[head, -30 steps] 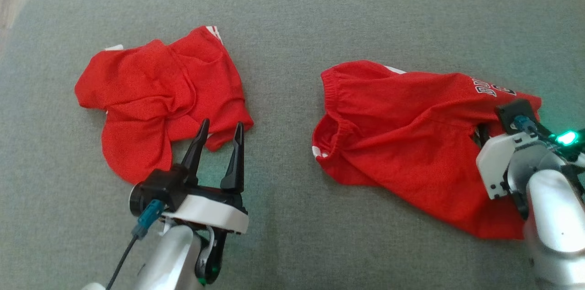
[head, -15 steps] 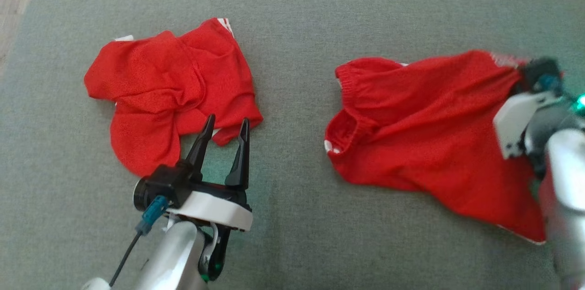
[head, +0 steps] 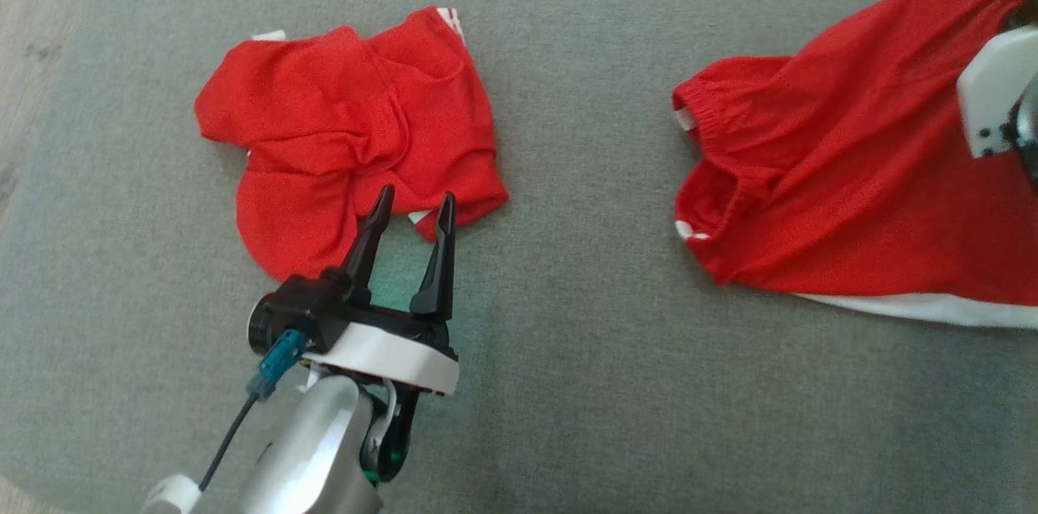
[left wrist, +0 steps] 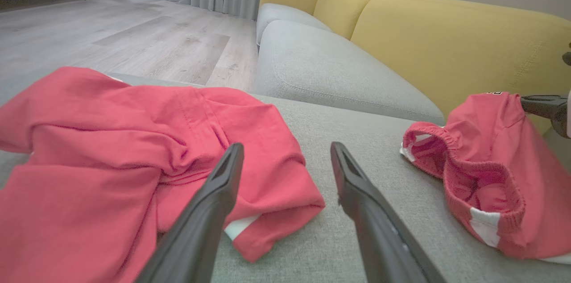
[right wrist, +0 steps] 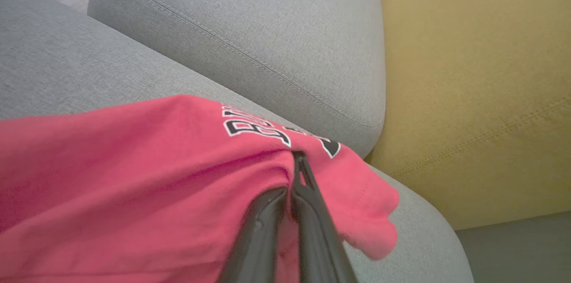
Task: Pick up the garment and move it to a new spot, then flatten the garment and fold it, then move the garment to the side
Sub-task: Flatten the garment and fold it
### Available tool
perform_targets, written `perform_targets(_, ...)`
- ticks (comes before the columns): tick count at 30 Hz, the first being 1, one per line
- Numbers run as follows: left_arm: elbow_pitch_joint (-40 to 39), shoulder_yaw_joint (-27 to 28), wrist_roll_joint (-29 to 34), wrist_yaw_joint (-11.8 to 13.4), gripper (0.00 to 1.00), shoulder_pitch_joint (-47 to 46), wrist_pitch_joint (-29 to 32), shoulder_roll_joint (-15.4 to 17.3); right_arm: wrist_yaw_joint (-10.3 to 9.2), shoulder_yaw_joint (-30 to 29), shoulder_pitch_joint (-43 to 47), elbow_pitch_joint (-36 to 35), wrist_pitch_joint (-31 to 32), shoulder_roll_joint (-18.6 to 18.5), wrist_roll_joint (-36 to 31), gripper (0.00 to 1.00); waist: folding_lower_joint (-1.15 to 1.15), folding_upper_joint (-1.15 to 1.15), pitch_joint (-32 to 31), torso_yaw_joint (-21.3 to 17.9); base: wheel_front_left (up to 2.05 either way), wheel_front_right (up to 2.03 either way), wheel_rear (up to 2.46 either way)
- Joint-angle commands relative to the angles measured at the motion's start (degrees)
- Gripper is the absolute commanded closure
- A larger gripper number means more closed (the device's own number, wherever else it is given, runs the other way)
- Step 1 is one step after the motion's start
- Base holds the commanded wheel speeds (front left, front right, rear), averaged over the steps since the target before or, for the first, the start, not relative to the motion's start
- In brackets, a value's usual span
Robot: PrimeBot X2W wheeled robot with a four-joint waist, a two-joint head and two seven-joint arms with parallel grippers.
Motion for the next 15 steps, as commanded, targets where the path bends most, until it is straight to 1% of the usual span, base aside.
perform_targets(1,-1.76,1.65,-0.24,0.14,0.0,-1.8,-0.46,0.25,-0.04,0.96,-2.76,-0.07,-1.0,-1.24,-0.68,0.21,0.0,0.0,0.61,0.72,0.0,0.0,0.0)
perform_targets(2,-1.79,1.65,-0.35,0.19,0.0,-1.9,-0.46,0.25,-0.04,0.81,-3.5,1.04,-1.38,-1.56,-0.77,0.0,0.0,0.0,0.68,0.91,0.0,0.0,0.0)
perform_targets(6,-2.09,1.99,-0.81,0.56,0.0,-1.89,-0.46,0.25,-0.04,-0.38,-5.16,4.88,-3.31,-1.7,0.83,0.0,0.0,0.0,0.19,0.72,0.0,0.0,0.0)
perform_targets(8,-2.28,2.27,-0.87,0.69,0.0,-1.66,-0.46,0.25,-0.04,-0.69,-4.83,5.99,-5.28,-1.43,2.02,0.0,0.0,0.0,-0.52,0.08,0.0,0.0,0.0)
perform_targets(12,-2.57,3.14,-0.51,0.77,0.0,-1.11,-0.46,0.25,-0.04,-1.2,-2.66,6.99,-9.52,-0.3,5.29,0.0,0.0,0.0,-2.57,-2.16,0.0,0.0,0.0)
perform_targets(15,-2.61,4.12,0.14,0.71,0.0,-0.6,-0.46,0.25,-0.04,-1.06,-0.21,6.49,-12.12,1.32,8.07,0.0,0.0,0.0,-4.54,-4.33,0.0,0.0,0.0)
